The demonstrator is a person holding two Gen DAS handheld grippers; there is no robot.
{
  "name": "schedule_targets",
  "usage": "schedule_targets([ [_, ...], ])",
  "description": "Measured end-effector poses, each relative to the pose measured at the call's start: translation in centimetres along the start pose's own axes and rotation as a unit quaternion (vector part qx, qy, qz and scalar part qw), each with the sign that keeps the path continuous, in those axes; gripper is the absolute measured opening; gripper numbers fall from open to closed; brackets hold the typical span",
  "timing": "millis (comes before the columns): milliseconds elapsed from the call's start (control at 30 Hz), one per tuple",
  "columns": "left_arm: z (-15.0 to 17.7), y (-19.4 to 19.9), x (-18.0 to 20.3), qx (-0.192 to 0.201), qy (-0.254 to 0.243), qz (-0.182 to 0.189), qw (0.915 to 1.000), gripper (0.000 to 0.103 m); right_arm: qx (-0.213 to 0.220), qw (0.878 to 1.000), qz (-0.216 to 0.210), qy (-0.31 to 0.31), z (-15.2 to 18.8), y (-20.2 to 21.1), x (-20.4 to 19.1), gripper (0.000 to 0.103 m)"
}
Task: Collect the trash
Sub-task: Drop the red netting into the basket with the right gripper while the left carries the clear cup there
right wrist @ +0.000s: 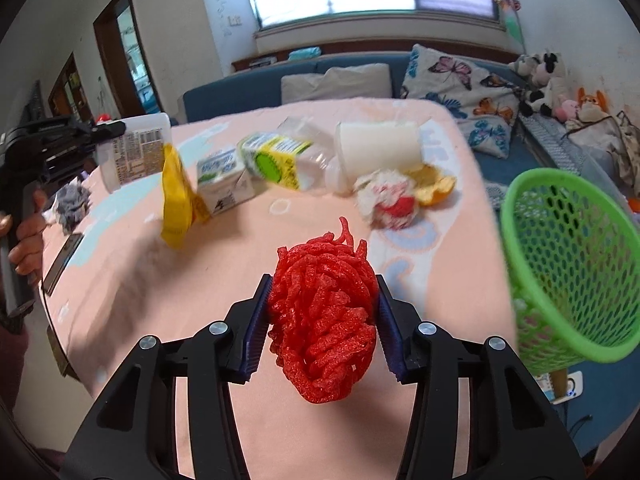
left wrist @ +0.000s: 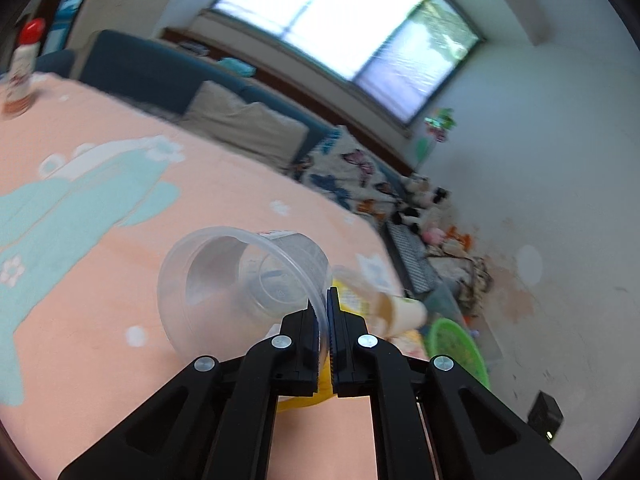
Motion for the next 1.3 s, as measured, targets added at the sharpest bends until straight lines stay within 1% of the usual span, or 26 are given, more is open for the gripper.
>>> schedule_targets([
  [100,0.3,-1.1,3.1,-0.014,-0.018,0.031,0.9993,0.004,0.012,1.000,0.022,-0.004,-1.0,0.6,2.0,0.049],
  [167,0.4,-1.9,4.6,-0.020,-0.025,0.044,0.9985,0.004,0.020,0.999,0.039,-0.011,-1.6,1.0,3.5,0.049],
  [367,1.7,-5.6,9.8,-0.052,-0.041,0.092,0.9936,0.004,0.037,0.993,0.104,-0.029,-2.8,2.0,9.5,0.049],
  [567,4.3,-9.5,14.8,-0.097,-0.059,0.133,0.9847,0.004,0.034,0.986,0.156,-0.057,-2.7,1.8,15.4,0.050],
  [733,6.3,-12.1,18.3,-0.128,-0.073,0.156,0.9767,0.004,0.015,0.979,0.183,-0.083,-1.4,0.8,19.5,0.055],
  [833,7.7,-13.6,20.3,-0.149,-0.085,0.168,0.9707,0.004,0.009,0.977,0.195,-0.090,-0.6,0.6,20.9,0.061],
  [1033,10.1,-15.8,23.5,-0.181,-0.106,0.187,0.9598,0.004,0.013,0.975,0.202,-0.095,0.2,1.8,21.8,0.076],
  [1300,13.3,-18.8,26.9,-0.217,-0.123,0.200,0.9475,0.004,0.028,0.976,0.197,-0.091,0.5,4.4,21.0,0.076],
])
Point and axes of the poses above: each gripper's, at about its wrist camera, not at the fingertips, and y roughly against the way its jaws point, x to its right, z to its underside, the point moved 4 cm from there along -y, roughly the way its jaws point, and after that the axes turned 11 degrees about x, right-handed, at the moved point
